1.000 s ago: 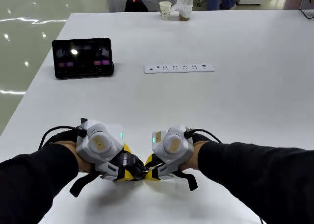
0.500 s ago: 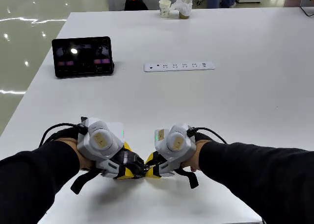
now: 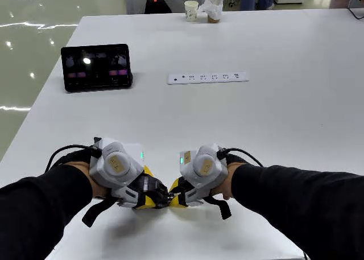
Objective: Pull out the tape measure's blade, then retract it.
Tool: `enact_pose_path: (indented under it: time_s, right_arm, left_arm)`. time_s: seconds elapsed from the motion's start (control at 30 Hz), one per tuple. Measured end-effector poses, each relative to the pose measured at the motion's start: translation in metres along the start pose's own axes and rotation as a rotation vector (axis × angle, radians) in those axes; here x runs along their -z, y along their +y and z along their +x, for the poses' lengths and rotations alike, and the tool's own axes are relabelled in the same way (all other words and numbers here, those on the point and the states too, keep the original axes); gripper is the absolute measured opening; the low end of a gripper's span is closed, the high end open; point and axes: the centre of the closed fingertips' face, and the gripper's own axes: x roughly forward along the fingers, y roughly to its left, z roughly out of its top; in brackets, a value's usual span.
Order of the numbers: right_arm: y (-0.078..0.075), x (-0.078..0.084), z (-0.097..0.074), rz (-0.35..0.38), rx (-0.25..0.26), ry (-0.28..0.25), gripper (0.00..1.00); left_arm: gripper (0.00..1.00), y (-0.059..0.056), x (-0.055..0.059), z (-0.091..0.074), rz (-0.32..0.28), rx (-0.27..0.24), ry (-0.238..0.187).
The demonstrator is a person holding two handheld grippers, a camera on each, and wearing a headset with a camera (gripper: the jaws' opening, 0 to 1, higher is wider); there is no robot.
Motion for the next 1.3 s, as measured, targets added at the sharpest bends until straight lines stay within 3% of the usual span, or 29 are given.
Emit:
enact_pose_path:
  time_s: [1.3]
  right_arm:
    - [-0.001,0.017,-0.015,0.021,-0.004,0.03,0.11]
  left_arm:
    - [0.31,-0.001,0.0,0.0,-0.006,-0.005,0.005]
